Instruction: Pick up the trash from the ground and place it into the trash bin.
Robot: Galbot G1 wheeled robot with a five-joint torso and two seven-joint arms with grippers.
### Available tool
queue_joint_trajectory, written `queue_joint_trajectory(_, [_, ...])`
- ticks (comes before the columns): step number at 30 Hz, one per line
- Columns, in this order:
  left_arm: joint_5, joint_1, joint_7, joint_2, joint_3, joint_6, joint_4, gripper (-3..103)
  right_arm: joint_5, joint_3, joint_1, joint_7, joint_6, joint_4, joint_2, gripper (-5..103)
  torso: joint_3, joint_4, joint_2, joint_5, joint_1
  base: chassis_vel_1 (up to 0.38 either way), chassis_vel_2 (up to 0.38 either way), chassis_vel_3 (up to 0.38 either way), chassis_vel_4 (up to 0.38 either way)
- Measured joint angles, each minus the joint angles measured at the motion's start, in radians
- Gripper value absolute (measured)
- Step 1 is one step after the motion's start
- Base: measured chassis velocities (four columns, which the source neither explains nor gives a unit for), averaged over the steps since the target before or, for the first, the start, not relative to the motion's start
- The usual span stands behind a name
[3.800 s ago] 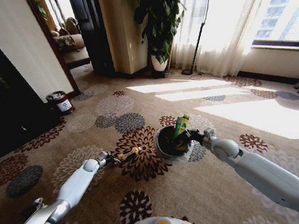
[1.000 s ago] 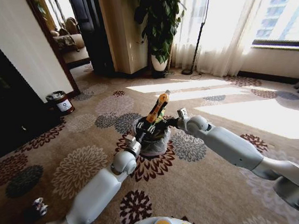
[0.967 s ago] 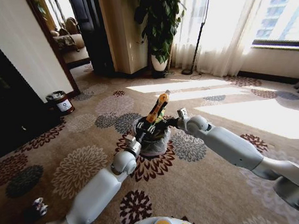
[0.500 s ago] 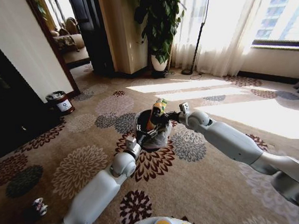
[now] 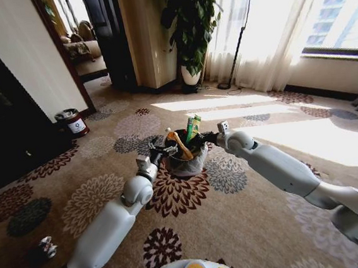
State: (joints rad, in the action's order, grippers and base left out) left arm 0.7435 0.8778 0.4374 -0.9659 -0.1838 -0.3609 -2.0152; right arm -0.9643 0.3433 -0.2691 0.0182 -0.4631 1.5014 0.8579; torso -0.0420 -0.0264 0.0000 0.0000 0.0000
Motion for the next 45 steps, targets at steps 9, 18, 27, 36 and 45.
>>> queue_joint_trajectory(9, [-0.002,0.172,-0.022,0.035,-0.165,-0.019,0.008,100,0.059,-0.036,-0.080,0.000,-0.006,0.079,-0.057,3,0.000,-0.0012,0.000,-0.0002,0.000,0.000,0.000,0.000,0.000])
queue_joint_trajectory(18, [-0.089,0.345,-0.054,-0.016,-0.225,0.019,0.013,100,0.036,-0.051,-0.168,0.000,-0.014,0.194,-0.098,3,0.000,-0.0006,0.000,-0.0002,0.000,0.000,0.000,0.000,0.000])
queue_joint_trajectory(27, [-0.102,0.347,-0.066,-0.018,-0.233,0.028,0.011,100,0.021,-0.041,-0.200,0.000,-0.035,0.278,-0.123,3,0.000,-0.0001,0.000,0.0001,0.000,0.064,-0.003,-0.087,-0.006])
queue_joint_trajectory(36, [-0.117,0.346,-0.066,-0.028,-0.216,0.027,0.003,100,0.024,-0.038,-0.223,0.000,-0.037,0.330,-0.146,3,0.000,-0.0006,0.000,0.0000,0.000,0.370,0.013,-0.383,0.001])
queue_joint_trajectory(45, [-0.131,0.364,-0.063,-0.036,-0.217,0.023,-0.008,100,0.036,-0.052,-0.239,0.000,-0.047,0.320,-0.149,3,0.000,-0.0005,0.000,0.0001,0.000,0.503,0.108,-0.494,-0.096])
